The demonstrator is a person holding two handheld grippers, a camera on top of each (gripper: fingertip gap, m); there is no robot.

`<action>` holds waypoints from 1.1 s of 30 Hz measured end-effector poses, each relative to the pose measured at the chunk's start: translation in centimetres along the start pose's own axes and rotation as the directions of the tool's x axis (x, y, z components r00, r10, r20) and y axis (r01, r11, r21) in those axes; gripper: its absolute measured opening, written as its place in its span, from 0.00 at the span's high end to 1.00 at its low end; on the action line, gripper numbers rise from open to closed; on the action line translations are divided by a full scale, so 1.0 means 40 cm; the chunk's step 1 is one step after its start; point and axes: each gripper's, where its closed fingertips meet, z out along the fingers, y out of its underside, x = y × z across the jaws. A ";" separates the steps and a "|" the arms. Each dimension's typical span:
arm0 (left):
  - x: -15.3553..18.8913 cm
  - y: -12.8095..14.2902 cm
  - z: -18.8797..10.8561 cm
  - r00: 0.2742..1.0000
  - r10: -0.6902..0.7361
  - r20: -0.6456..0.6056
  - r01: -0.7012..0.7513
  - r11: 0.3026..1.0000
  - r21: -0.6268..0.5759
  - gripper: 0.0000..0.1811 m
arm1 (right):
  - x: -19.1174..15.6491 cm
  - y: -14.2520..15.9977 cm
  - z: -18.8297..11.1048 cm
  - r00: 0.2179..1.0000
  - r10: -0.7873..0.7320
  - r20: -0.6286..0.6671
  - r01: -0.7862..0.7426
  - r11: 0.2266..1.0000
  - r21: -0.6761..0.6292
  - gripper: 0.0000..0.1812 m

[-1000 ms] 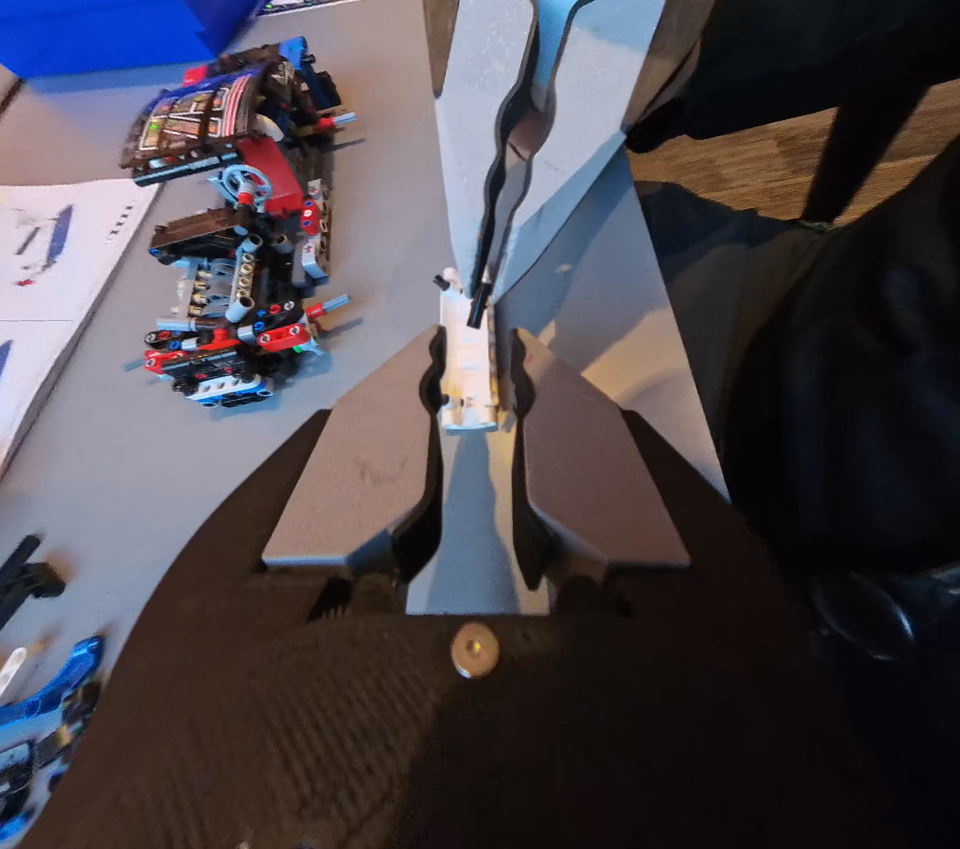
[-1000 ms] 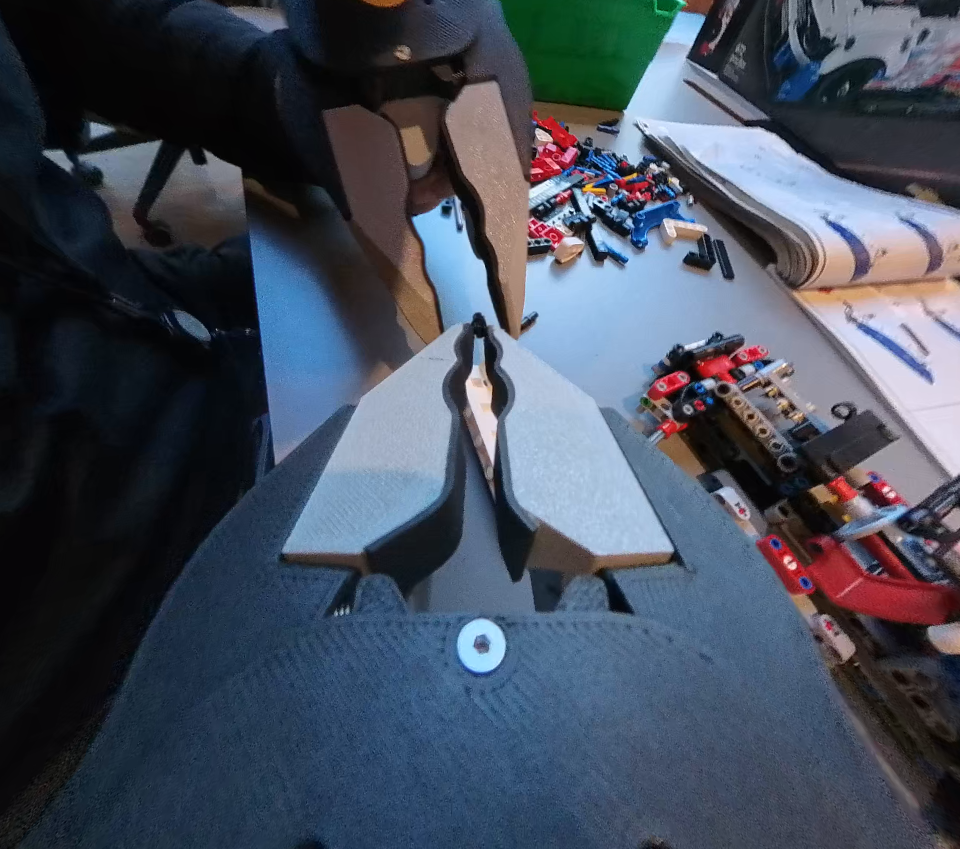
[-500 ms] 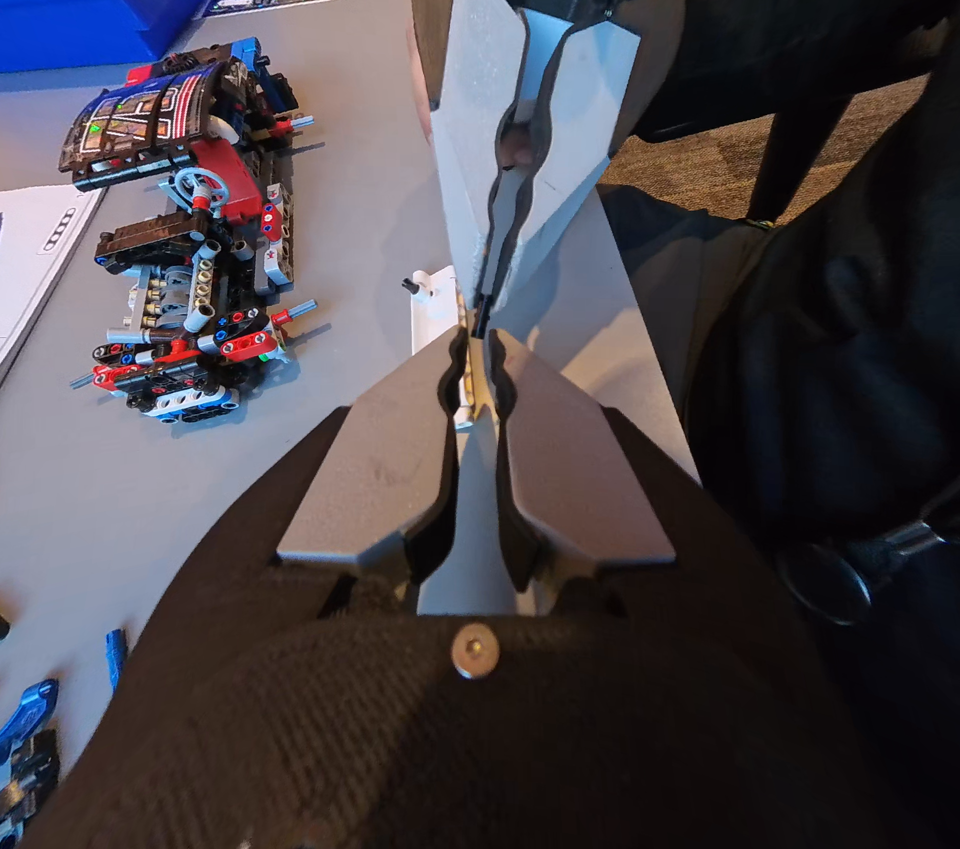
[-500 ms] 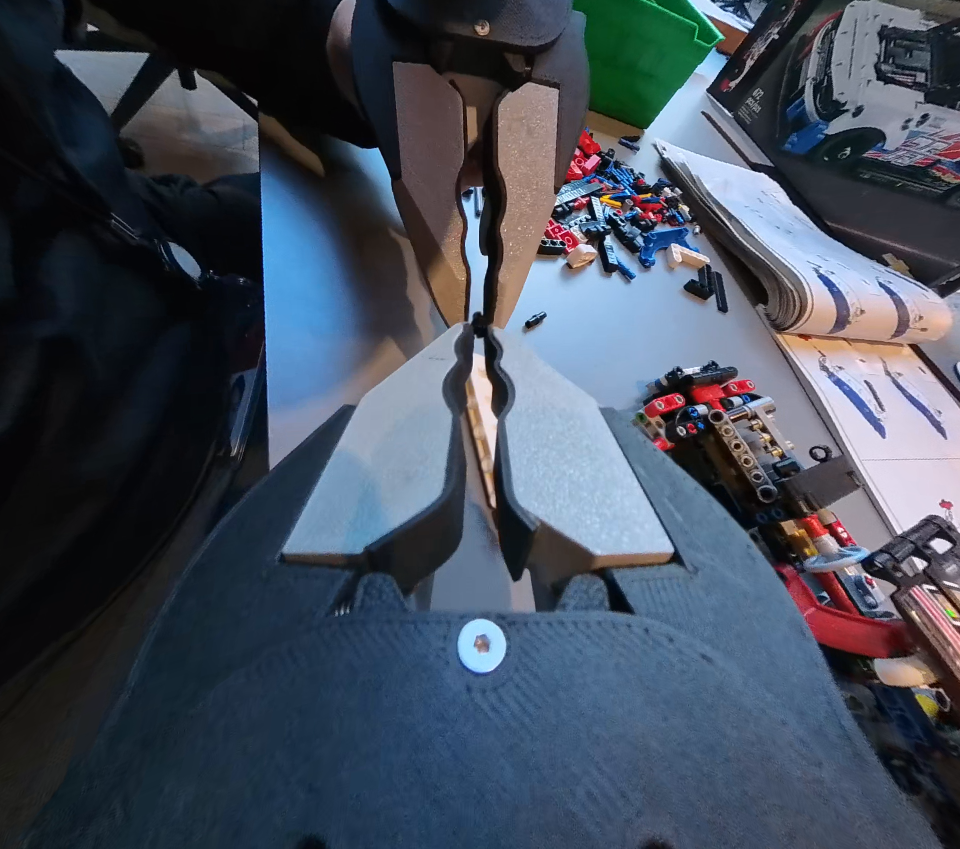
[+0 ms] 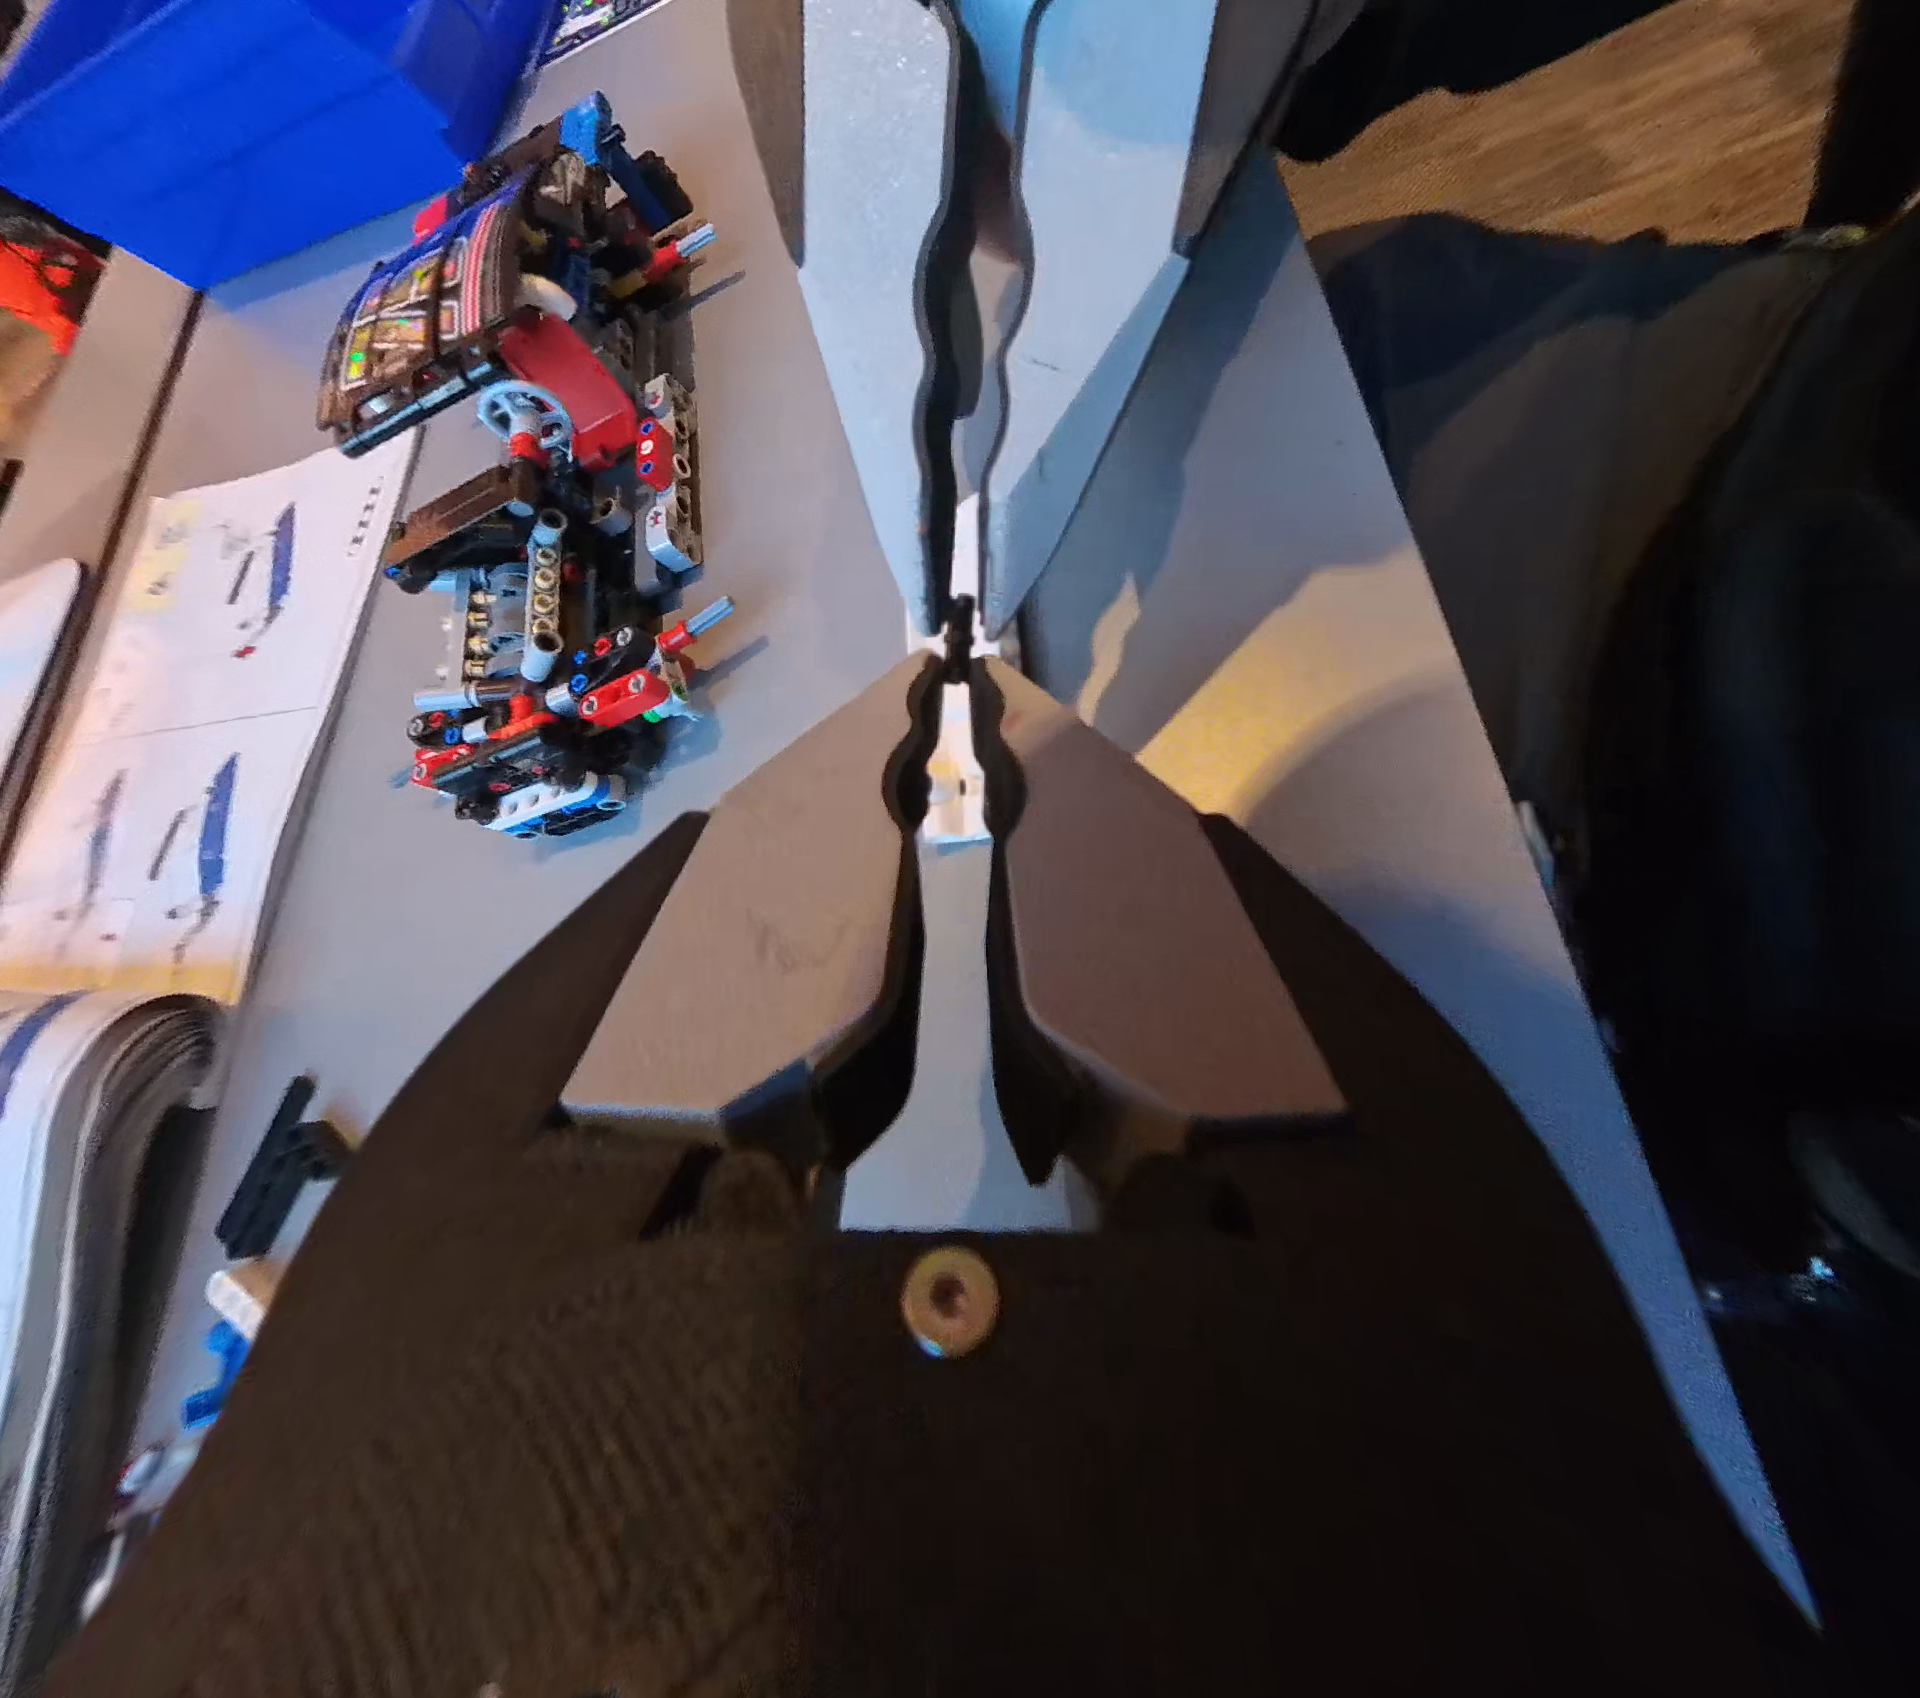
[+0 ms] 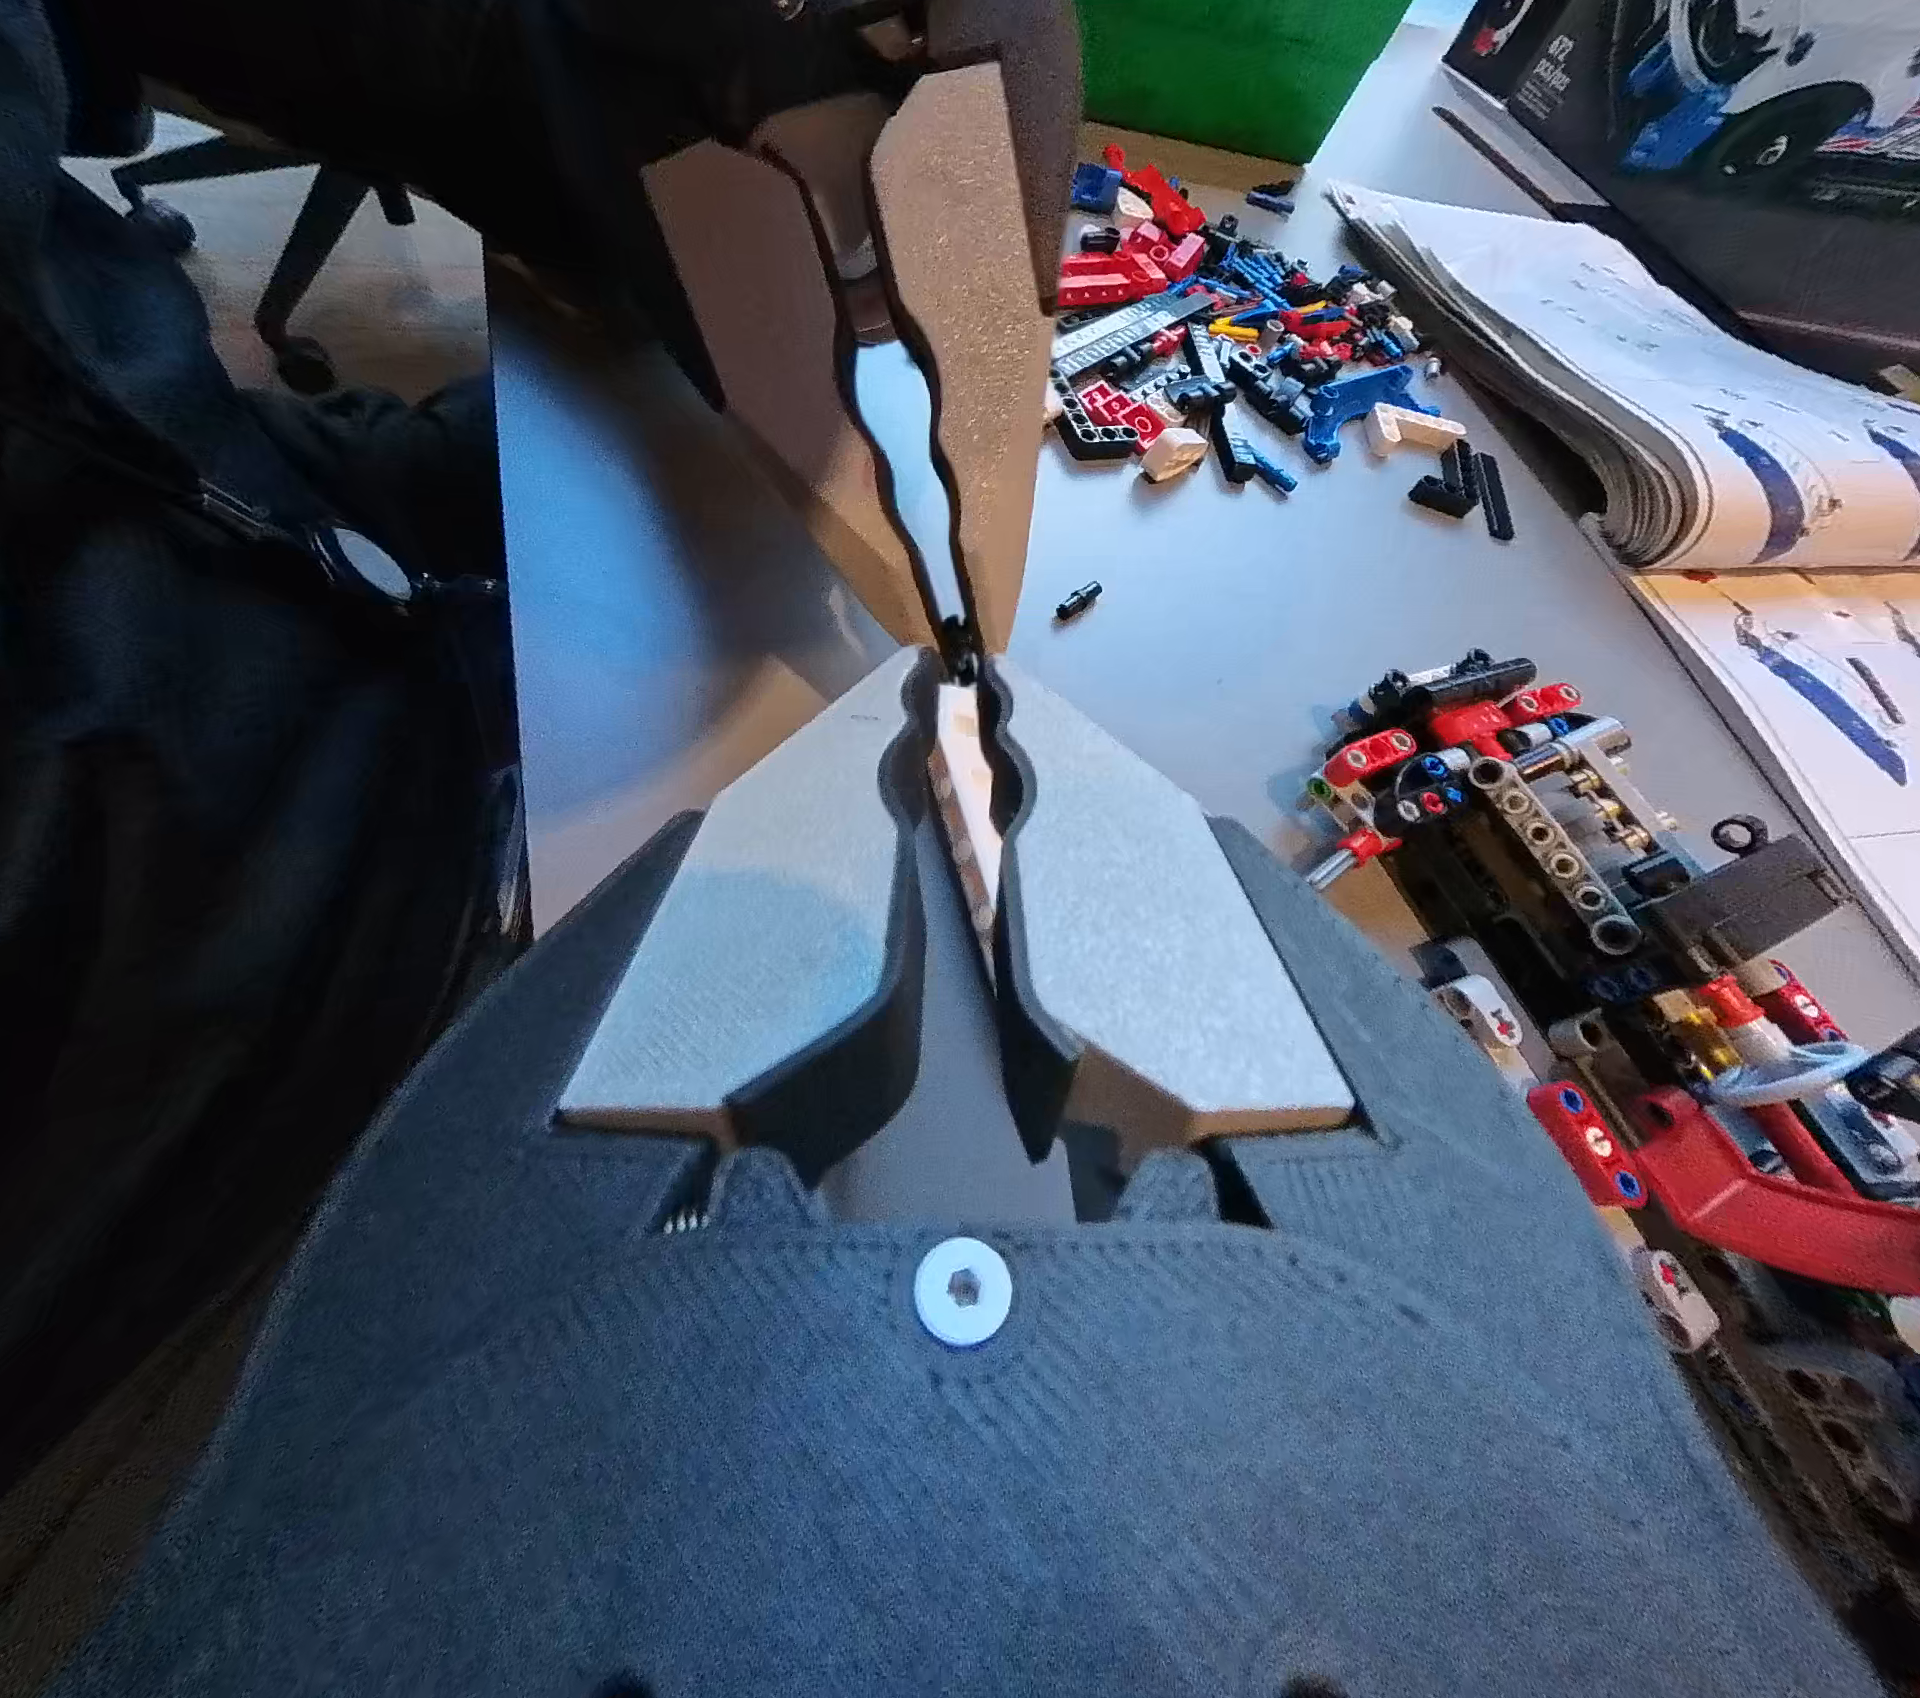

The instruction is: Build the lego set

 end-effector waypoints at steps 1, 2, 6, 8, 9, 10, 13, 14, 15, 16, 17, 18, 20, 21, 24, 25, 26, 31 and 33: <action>0.002 -0.001 0.001 1.000 0.016 0.007 -0.016 1.000 -0.004 0.99 | 0.000 0.000 0.000 1.000 0.006 0.002 -0.006 1.000 0.000 0.97; 0.001 -0.003 0.001 1.000 0.026 0.017 -0.026 1.000 -0.003 1.00 | 0.000 0.001 0.000 1.000 0.009 0.003 -0.009 1.000 -0.002 0.98; 0.000 -0.002 0.002 0.999 0.035 0.030 -0.035 0.999 -0.003 1.00 | 0.000 0.005 0.001 1.000 -0.001 -0.007 0.001 1.000 -0.015 0.98; 0.004 -0.002 0.003 0.999 0.027 0.021 -0.027 1.000 -0.001 0.99 | -0.003 0.006 0.000 1.000 -0.011 -0.002 0.011 1.000 -0.021 0.99; 0.007 -0.001 0.005 1.000 0.012 0.010 -0.012 1.000 0.002 0.99 | -0.005 0.008 0.000 1.000 -0.015 0.002 0.015 1.000 -0.024 0.99; 0.010 0.002 0.007 1.000 -0.012 -0.010 0.012 1.000 0.000 0.99 | -0.007 0.010 0.000 1.000 -0.019 0.005 0.020 0.999 -0.027 0.99; 0.009 0.018 0.011 0.996 -0.074 -0.041 0.074 0.997 -0.015 0.97 | -0.008 0.020 0.003 1.000 -0.015 0.014 0.015 0.999 -0.051 0.99; 0.009 0.019 0.010 0.995 -0.085 -0.050 0.084 0.996 -0.013 0.97 | -0.008 0.021 0.003 1.000 -0.010 0.017 0.011 0.998 -0.054 0.99; 0.008 0.021 0.009 0.994 -0.093 -0.053 0.092 0.996 -0.013 0.98 | -0.008 0.022 0.002 1.000 -0.006 0.020 0.007 0.998 -0.055 0.99; 0.006 0.021 0.009 0.994 -0.097 -0.054 0.096 0.995 -0.013 0.98 | -0.008 0.023 0.002 1.000 -0.002 0.024 0.004 0.998 -0.058 0.99; 0.007 0.022 0.009 0.993 -0.101 -0.059 0.100 0.995 -0.014 0.99 | -0.009 0.025 0.002 1.000 -0.002 0.027 0.003 0.998 -0.061 0.99; 0.009 0.022 0.009 0.992 -0.105 -0.068 0.105 0.994 -0.013 0.99 | -0.009 0.026 0.002 1.000 -0.007 0.026 0.008 0.998 -0.063 0.99; 0.016 0.018 0.008 0.989 -0.112 -0.091 0.112 0.994 -0.003 0.99 | -0.009 0.028 0.001 0.999 -0.030 0.020 0.031 0.997 -0.069 0.99; 0.020 0.017 0.007 0.988 -0.116 -0.104 0.117 0.993 0.002 0.99 | -0.008 0.029 0.002 0.999 -0.045 0.013 0.046 0.996 -0.075 0.99; 0.022 0.016 0.007 0.984 -0.133 -0.119 0.135 0.991 0.012 1.00 | -0.012 0.029 0.002 0.997 -0.078 0.008 0.078 0.993 -0.085 0.99; 0.023 0.015 0.007 0.982 -0.140 -0.124 0.143 0.990 0.015 1.00 | -0.013 0.029 0.002 0.996 -0.083 0.007 0.084 0.993 -0.087 0.99; 0.024 0.015 0.006 0.980 -0.148 -0.132 0.152 0.988 0.018 1.00 | -0.014 0.028 0.002 0.996 -0.089 0.008 0.090 0.992 -0.088 0.99; 0.026 0.014 0.008 0.969 -0.196 -0.151 0.202 0.979 0.026 0.98 | -0.020 0.029 0.001 0.995 -0.094 0.013 0.095 0.992 -0.089 0.99; 0.026 0.017 0.009 0.964 -0.213 -0.157 0.219 0.975 0.022 0.97 | -0.020 0.028 0.002 0.995 -0.099 0.013 0.100 0.991 -0.090 0.99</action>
